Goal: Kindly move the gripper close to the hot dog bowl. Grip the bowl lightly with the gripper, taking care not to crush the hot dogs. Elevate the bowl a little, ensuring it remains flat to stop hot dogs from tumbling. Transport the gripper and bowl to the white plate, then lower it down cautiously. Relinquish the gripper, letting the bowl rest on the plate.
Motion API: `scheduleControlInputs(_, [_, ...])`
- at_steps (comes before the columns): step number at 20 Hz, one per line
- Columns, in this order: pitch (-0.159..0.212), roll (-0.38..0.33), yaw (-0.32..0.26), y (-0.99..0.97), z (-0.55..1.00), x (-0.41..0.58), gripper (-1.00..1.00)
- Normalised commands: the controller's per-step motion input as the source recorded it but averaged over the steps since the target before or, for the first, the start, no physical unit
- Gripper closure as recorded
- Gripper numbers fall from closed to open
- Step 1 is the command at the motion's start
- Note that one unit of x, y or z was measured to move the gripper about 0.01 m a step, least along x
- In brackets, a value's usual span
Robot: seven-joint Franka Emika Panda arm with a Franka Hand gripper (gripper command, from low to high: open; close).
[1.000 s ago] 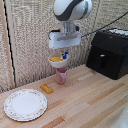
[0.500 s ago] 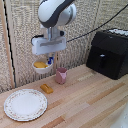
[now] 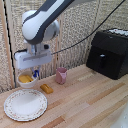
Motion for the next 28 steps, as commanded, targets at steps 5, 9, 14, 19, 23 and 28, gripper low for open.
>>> scheduleControlInputs(5, [0.0,-0.073,0.048,0.34,-0.34,0.183,1.0])
scheduleControlInputs(9, [0.0,-0.05,0.078,0.11,-0.27,0.238,1.0])
scheduleControlInputs(14, [-0.022,-0.035,0.09,0.0,-0.24,0.318,1.0])
scheduleControlInputs(19, [-0.014,-0.035,0.097,0.0,-0.18,0.293,1.0])
scheduleControlInputs(23, [-0.001,-0.027,0.074,-0.01,-0.1,0.157,1.0])
scheduleControlInputs(28, [-0.025,-0.01,0.024,-0.07,0.01,0.03,-1.0])
